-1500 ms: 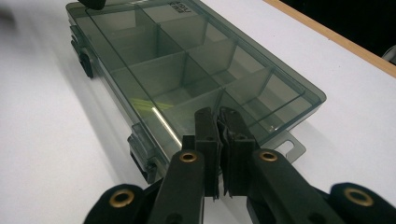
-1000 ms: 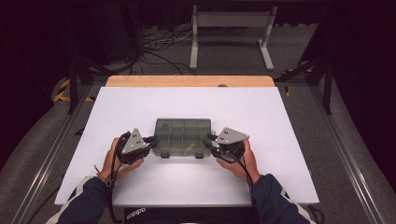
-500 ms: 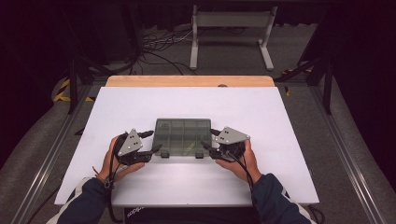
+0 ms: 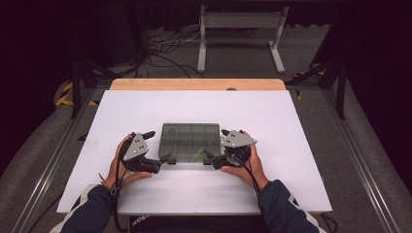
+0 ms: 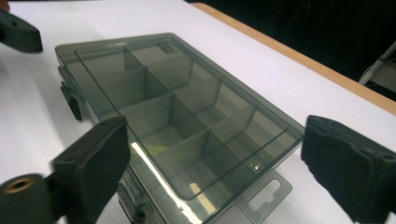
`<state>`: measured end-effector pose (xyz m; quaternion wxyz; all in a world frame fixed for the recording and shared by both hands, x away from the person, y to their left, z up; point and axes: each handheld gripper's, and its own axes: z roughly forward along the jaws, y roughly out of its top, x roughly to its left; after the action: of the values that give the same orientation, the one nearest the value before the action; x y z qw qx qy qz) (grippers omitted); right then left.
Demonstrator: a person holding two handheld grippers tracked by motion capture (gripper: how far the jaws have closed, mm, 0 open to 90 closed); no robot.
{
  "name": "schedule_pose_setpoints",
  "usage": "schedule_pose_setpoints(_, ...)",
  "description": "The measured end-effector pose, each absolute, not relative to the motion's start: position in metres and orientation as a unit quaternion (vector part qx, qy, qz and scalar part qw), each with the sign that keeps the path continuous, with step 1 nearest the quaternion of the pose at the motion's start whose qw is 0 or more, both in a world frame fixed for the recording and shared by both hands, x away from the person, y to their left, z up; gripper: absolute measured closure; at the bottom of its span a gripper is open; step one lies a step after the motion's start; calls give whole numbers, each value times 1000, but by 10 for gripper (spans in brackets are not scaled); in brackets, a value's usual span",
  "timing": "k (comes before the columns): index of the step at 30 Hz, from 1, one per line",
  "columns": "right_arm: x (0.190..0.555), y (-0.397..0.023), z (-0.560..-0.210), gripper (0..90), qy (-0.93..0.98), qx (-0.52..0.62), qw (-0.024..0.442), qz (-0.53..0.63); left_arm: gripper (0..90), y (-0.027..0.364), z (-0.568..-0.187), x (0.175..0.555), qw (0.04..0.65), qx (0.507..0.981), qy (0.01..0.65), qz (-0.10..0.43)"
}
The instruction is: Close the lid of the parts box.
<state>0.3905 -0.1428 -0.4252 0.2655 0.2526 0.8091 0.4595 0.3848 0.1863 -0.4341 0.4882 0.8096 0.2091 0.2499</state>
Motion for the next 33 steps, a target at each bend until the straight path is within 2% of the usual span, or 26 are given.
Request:
schedule_pose_setpoints(4, 390, -141, -423, 67, 806, 249, 277, 459, 44, 186, -434, 385, 482, 816, 198, 250)
schedule_pose_setpoints(15, 384, -146, -415, 74, 800, 248, 289, 464, 38, 188, -426, 378, 483, 810, 191, 272)
schedule_pose_setpoints(33, 376, -164, -406, 78, 802, 247, 316, 444, 40, 193, -421, 368, 481, 816, 171, 272)
